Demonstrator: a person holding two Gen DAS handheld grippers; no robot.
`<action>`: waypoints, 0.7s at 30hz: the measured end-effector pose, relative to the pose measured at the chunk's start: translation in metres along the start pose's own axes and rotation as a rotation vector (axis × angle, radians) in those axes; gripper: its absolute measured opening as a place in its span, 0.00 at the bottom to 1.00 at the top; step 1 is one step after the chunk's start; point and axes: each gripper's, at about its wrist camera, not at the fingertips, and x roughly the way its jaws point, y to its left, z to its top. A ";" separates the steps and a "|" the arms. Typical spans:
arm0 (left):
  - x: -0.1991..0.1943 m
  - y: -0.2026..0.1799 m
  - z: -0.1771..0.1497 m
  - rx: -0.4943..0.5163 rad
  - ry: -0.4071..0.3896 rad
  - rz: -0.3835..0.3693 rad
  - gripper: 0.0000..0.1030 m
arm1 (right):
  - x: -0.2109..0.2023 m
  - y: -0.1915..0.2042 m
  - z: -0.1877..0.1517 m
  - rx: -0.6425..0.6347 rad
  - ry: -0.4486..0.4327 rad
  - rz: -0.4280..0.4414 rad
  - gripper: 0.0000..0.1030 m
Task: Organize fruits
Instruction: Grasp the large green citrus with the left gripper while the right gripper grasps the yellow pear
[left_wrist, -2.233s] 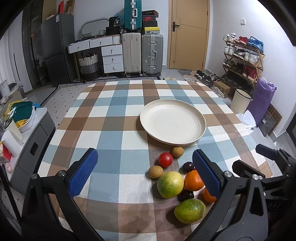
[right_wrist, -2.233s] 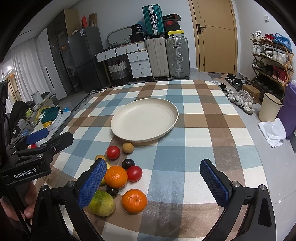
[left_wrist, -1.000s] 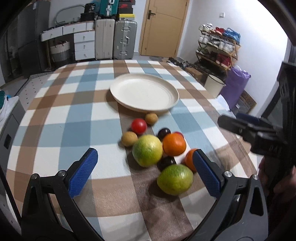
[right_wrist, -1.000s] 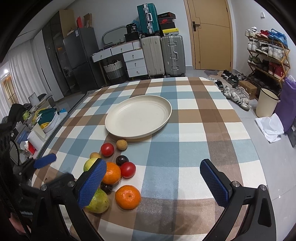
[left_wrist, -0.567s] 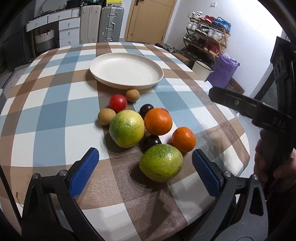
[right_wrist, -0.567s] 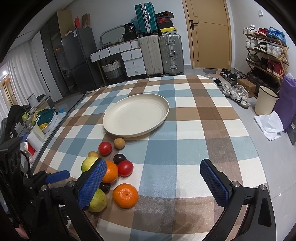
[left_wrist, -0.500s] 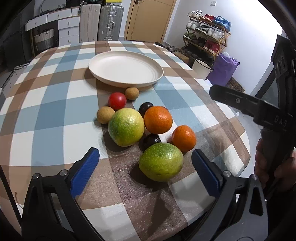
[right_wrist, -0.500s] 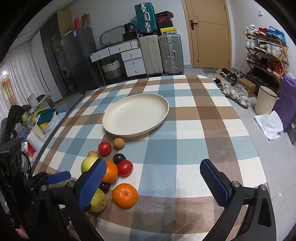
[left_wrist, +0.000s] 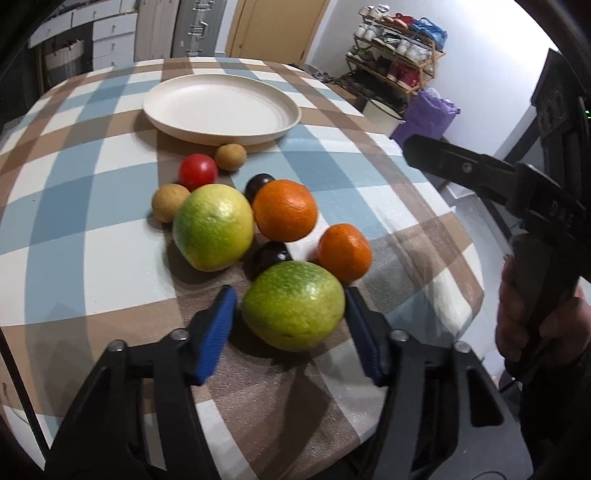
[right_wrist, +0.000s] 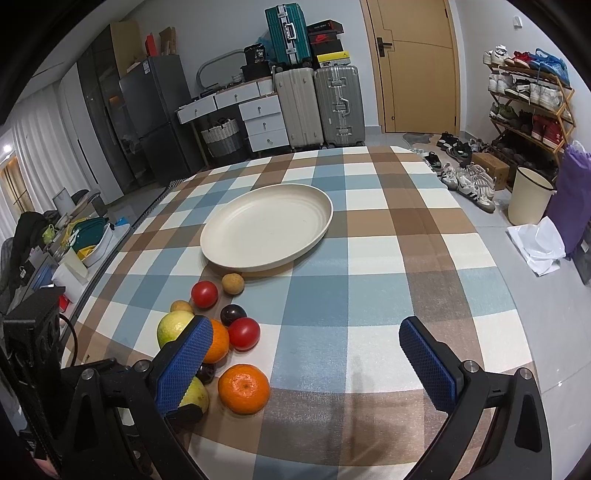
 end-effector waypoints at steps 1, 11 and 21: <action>0.000 0.000 -0.001 0.000 0.001 -0.007 0.50 | 0.000 0.000 0.000 0.000 0.000 0.000 1.00; -0.009 0.000 -0.003 0.033 -0.039 -0.047 0.50 | 0.001 -0.002 0.000 0.005 0.001 0.001 1.00; -0.039 0.008 -0.002 0.024 -0.100 -0.050 0.50 | 0.001 -0.011 -0.006 0.017 -0.004 0.013 1.00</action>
